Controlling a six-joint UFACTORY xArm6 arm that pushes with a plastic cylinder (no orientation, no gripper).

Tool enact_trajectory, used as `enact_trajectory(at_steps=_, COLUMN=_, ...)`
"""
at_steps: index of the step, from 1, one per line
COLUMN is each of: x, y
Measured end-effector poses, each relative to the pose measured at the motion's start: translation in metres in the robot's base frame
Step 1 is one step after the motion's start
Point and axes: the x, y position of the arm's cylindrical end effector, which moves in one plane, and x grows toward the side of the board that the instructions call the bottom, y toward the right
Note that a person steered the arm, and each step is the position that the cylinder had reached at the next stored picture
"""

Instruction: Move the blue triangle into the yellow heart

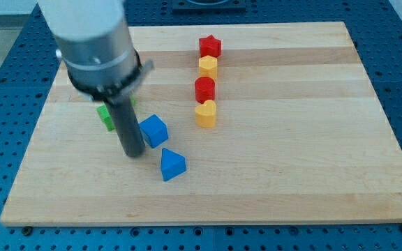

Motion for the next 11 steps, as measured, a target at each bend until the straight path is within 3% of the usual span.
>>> enact_trajectory(at_steps=1, x=0.073, y=0.034)
enact_trajectory(at_steps=2, x=0.080, y=0.050)
enact_trajectory(at_steps=3, x=0.079, y=0.061)
enact_trajectory(at_steps=5, x=0.008, y=0.024)
enact_trajectory(at_steps=6, x=-0.067, y=-0.006)
enact_trajectory(at_steps=7, x=-0.083, y=-0.014)
enact_trajectory(at_steps=9, x=-0.065, y=-0.014)
enact_trajectory(at_steps=10, x=-0.011, y=-0.010)
enact_trajectory(at_steps=11, x=-0.007, y=-0.003)
